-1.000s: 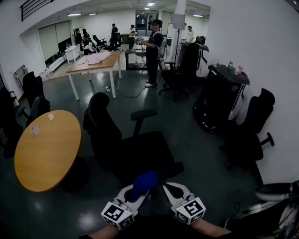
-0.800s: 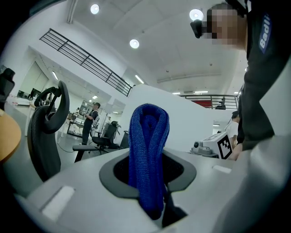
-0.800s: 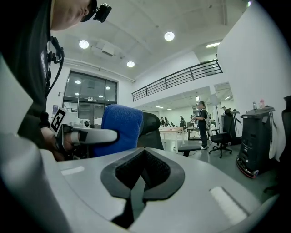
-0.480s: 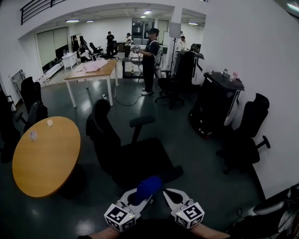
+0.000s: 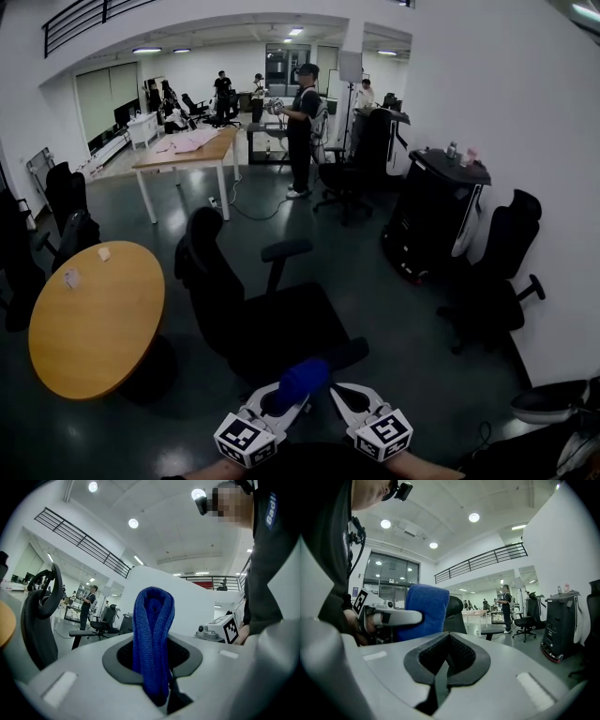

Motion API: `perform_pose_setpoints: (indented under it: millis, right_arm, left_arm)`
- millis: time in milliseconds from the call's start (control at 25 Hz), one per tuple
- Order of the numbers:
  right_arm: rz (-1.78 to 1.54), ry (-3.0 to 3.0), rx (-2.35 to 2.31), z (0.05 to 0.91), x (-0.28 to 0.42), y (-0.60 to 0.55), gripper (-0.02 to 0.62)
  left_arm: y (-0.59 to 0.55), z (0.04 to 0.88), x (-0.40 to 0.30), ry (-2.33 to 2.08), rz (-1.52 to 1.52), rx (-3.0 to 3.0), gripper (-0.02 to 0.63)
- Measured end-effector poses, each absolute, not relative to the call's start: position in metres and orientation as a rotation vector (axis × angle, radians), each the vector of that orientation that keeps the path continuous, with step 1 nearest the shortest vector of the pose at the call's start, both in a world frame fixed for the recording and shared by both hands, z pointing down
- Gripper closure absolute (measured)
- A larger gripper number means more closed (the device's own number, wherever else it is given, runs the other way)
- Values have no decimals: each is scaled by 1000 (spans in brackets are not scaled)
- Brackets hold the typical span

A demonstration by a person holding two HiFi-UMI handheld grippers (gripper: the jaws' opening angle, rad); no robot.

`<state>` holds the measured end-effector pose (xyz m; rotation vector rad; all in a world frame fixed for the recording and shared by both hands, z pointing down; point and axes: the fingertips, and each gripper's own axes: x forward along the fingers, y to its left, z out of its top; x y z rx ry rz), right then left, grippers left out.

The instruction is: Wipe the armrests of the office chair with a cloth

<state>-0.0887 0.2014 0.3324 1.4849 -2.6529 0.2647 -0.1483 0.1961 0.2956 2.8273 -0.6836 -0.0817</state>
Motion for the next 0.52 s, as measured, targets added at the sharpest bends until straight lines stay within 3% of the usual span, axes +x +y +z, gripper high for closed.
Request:
perform_pose_setpoints:
  millis: [520]
  right_arm:
    - [285, -2654, 1468, 339, -72, 202, 592]
  left_arm:
    - [199, 301, -133, -694, -61, 2823, 486]
